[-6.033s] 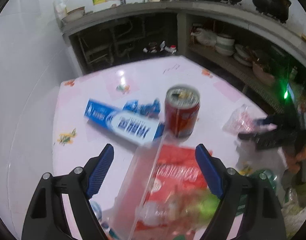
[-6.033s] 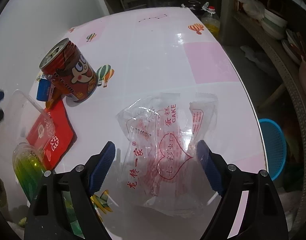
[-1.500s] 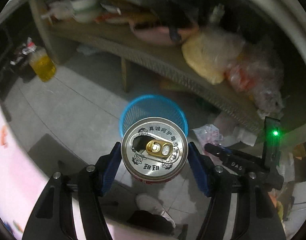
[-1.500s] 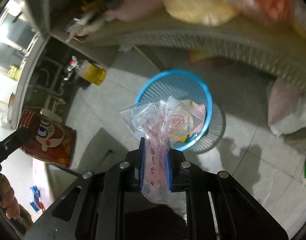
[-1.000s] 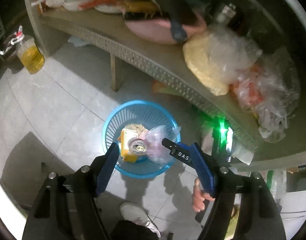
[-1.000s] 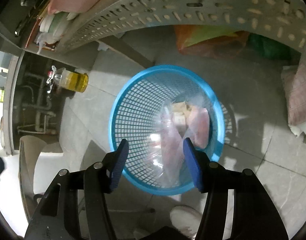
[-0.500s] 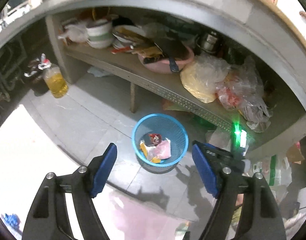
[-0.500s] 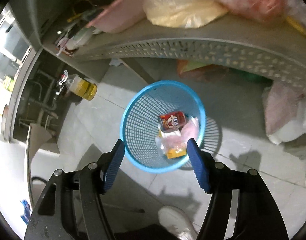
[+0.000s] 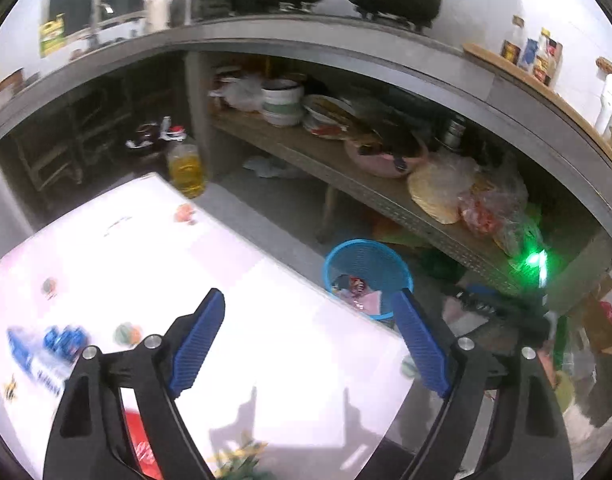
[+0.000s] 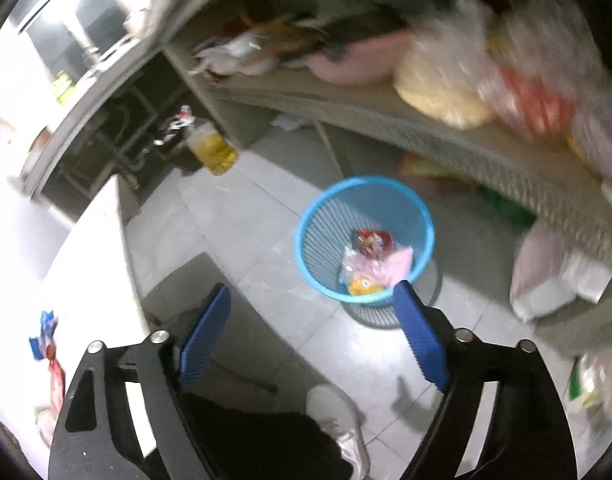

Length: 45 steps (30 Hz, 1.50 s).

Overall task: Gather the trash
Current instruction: 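Move both tools back over the table toward the toothpaste box and wrapper, then grasp the blue candy wrapper with the right gripper while the left grasps the blue toothpaste box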

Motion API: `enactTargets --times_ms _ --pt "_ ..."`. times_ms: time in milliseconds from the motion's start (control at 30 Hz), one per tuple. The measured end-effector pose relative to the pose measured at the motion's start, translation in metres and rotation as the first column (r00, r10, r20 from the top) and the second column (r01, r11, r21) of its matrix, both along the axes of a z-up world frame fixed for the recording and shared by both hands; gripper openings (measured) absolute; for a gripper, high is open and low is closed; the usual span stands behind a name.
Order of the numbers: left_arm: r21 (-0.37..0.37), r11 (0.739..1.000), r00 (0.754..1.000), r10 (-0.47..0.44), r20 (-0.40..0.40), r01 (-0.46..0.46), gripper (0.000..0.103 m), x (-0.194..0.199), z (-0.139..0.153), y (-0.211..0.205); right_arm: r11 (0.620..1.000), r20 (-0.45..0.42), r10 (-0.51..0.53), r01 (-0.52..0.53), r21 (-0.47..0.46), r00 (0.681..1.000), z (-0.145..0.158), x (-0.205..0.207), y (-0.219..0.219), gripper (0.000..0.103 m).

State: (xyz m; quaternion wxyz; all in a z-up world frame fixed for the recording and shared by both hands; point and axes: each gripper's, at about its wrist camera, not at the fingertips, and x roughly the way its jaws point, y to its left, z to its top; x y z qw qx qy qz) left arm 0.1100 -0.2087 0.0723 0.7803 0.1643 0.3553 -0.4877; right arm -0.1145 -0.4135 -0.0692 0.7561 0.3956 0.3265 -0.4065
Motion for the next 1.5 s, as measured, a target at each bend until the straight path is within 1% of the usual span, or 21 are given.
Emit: enactTargets --times_ms 100,200,300,433,600,700,767,867,967,1067,1167,1267,1367,1433,1467,1500 --pt "-0.009 0.999 0.999 0.049 0.023 -0.048 0.087 0.0 0.001 0.033 0.996 0.025 0.061 -0.06 -0.061 0.998 0.028 0.016 0.012 0.087" --pt "-0.018 0.996 0.995 0.093 0.034 -0.092 0.09 0.001 0.0 0.063 0.99 0.044 0.121 -0.117 -0.085 0.992 0.044 0.028 0.019 0.088" --pt "-0.028 0.991 0.991 0.132 0.034 -0.131 0.091 0.003 -0.003 0.088 0.983 0.062 0.167 -0.161 -0.084 0.984 0.054 0.041 0.023 0.088" --pt "-0.039 0.982 0.983 0.183 0.026 -0.182 0.092 0.007 -0.007 0.116 0.973 0.078 0.228 -0.224 -0.055 0.971 0.062 0.058 0.029 0.088" --pt "-0.064 0.974 0.975 0.22 0.012 -0.219 0.092 0.011 -0.01 0.141 0.964 0.04 0.263 -0.261 -0.051 0.964 0.072 0.076 0.04 0.088" --pt "-0.065 0.964 0.966 0.259 0.021 -0.258 0.092 0.014 -0.012 0.159 0.96 0.054 0.28 -0.279 -0.033 0.958 0.076 0.084 0.041 0.088" --pt "-0.071 0.954 0.956 0.294 0.013 -0.292 0.092 0.018 -0.013 0.174 0.954 0.057 0.3 -0.298 -0.03 0.952 0.079 0.092 0.044 0.088" --pt "-0.08 0.938 0.941 0.338 -0.001 -0.337 0.092 0.024 -0.016 0.194 0.938 0.058 0.346 -0.345 -0.034 0.936 0.085 0.112 0.051 0.088" --pt "-0.082 0.926 0.929 0.37 -0.005 -0.369 0.093 0.03 -0.019 0.209 0.915 0.069 0.403 -0.402 -0.026 0.912 0.09 0.138 0.061 0.088" --pt "-0.083 0.913 0.916 0.4 -0.012 -0.4 0.093 0.037 -0.023 0.223 0.886 0.079 0.464 -0.464 -0.014 0.883 0.093 0.169 0.07 0.088" --pt "-0.095 0.899 0.904 0.427 -0.023 -0.428 0.093 0.045 -0.026 0.238 0.835 0.098 0.547 -0.55 0.003 0.831 0.096 0.209 0.08 0.088" --pt "-0.104 0.885 0.891 0.453 -0.035 -0.454 0.093 0.054 -0.028 0.25 0.757 0.133 0.647 -0.653 0.007 0.751 0.101 0.251 0.094 0.088" --pt "-0.11 0.864 0.871 0.486 -0.067 -0.491 0.093 0.07 -0.027 0.259 0.684 0.181 0.713 -0.729 0.037 0.678 0.1 0.292 0.107 0.088" --pt "-0.099 0.846 0.851 0.515 -0.104 -0.524 0.093 0.087 -0.025 0.263 0.624 0.203 0.754 -0.778 0.074 0.624 0.091 0.33 0.116 0.088" --pt "-0.081 0.83 0.832 0.54 -0.126 -0.552 0.093 0.1 -0.025 0.265 0.604 0.212 0.766 -0.792 0.088 0.607 0.087 0.343 0.118 0.087" --pt "-0.067 0.82 0.819 0.555 -0.144 -0.568 0.093 0.111 -0.024 0.265 0.58 0.222 0.776 -0.806 0.116 0.59 0.079 0.36 0.122 0.085"
